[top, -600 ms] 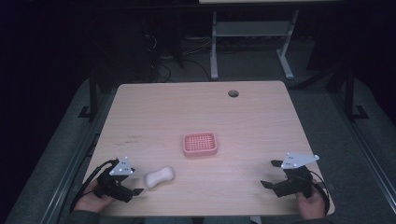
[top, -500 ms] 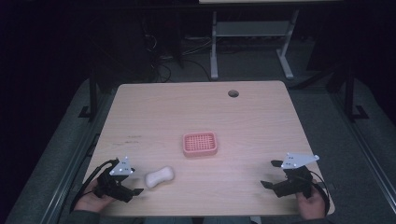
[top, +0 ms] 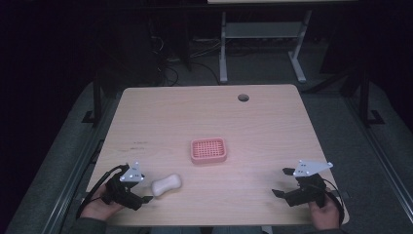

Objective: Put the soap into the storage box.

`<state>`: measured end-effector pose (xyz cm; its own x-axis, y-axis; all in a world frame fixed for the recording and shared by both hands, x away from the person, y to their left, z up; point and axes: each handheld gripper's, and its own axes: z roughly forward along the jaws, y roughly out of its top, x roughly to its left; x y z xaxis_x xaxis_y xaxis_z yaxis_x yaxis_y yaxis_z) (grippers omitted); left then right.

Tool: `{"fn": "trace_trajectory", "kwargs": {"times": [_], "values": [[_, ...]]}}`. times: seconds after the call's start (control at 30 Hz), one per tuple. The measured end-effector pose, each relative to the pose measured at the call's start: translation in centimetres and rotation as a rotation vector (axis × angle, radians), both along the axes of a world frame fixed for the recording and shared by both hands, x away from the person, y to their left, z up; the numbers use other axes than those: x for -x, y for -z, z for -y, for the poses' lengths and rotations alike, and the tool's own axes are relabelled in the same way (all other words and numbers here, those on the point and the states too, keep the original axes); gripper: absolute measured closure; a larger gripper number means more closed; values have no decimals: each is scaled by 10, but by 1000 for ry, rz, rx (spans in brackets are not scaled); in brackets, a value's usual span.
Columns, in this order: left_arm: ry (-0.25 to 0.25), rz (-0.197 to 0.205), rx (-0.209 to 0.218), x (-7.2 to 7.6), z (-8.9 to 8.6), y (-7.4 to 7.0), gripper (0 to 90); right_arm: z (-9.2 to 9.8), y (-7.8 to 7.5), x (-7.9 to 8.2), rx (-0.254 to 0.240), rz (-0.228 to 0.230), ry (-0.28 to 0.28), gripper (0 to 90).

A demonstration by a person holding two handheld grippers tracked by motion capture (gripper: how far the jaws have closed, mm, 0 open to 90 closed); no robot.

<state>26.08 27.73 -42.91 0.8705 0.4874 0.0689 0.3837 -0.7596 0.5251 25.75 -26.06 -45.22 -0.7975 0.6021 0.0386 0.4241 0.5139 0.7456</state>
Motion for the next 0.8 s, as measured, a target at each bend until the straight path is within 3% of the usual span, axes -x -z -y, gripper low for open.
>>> {"fn": "trace_trajectory", "kwargs": {"times": [0.23,0.8], "values": [[37,0,-23,-5,15,-4,213,0,-1,1,-4,6,-6,142],[70,-9,-69,-16,33,-4,232,1,-3,3,-14,11,-13,142]]}}
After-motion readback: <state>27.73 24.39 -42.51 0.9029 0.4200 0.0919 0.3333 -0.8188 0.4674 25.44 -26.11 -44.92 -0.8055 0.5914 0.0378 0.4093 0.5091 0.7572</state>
